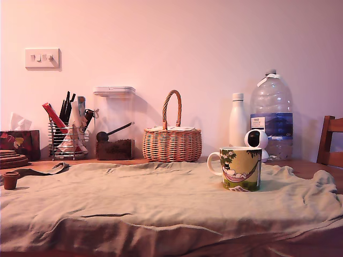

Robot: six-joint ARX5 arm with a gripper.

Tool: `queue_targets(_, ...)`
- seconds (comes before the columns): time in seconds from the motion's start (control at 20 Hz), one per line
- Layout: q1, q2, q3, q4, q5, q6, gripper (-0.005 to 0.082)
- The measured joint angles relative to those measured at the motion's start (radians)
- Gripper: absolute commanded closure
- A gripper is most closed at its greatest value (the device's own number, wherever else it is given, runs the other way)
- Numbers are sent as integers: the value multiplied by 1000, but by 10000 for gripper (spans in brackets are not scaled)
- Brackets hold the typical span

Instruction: Pick up the coffee capsules on the table and drop them inside the coffee cup

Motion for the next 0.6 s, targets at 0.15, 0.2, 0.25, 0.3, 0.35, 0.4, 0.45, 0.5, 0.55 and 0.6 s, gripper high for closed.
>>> queue_targets(0.15, 3, -24, 0, -37, -29, 0, 788)
queue_targets(0.2, 4, -24, 0, -35, -31, 0, 788)
queue_targets(0.25, 4, -24, 0, -36, -31, 0, 788)
queue_targets(0.3, 4, -24, 0, -36, -32, 0, 788)
queue_targets(0.35, 3, -24, 0, -36, -34, 0, 788)
queue_targets(0.4, 4, -24, 0, -37, -33, 0, 788)
queue_targets(0.45, 3, -24, 0, -37, -31, 0, 788)
queue_targets(0.5, 3, -24, 0, -34, -30, 0, 786)
queue_targets(0.55, 4, -24, 0, -31, -30, 0, 777)
queue_targets(0.6, 4, -24, 0, -29, -30, 0, 776)
